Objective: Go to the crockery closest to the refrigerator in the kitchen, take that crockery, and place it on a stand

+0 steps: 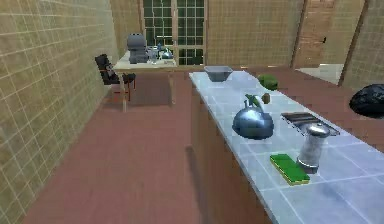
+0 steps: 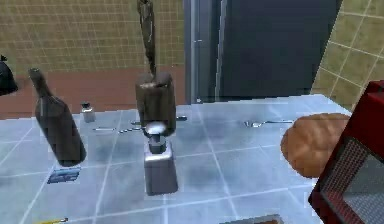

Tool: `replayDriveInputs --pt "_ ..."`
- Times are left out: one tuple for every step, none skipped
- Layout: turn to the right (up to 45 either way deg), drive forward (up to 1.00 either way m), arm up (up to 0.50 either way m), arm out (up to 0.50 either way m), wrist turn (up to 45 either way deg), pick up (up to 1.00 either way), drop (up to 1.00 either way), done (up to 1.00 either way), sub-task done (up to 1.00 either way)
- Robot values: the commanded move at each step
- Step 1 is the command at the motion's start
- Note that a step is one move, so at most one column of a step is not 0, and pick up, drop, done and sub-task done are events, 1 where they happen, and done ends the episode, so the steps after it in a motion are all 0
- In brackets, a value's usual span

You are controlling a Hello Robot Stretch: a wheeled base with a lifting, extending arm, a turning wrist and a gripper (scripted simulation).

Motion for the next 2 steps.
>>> replayDriveInputs --pt "-45.0 0.00 0.00 0.00 0.0 0.00 0.00 0.00 0.00" --pt "-21.0 0.00 0.00 0.00 0.0 0.00 0.00 0.00 0.00"
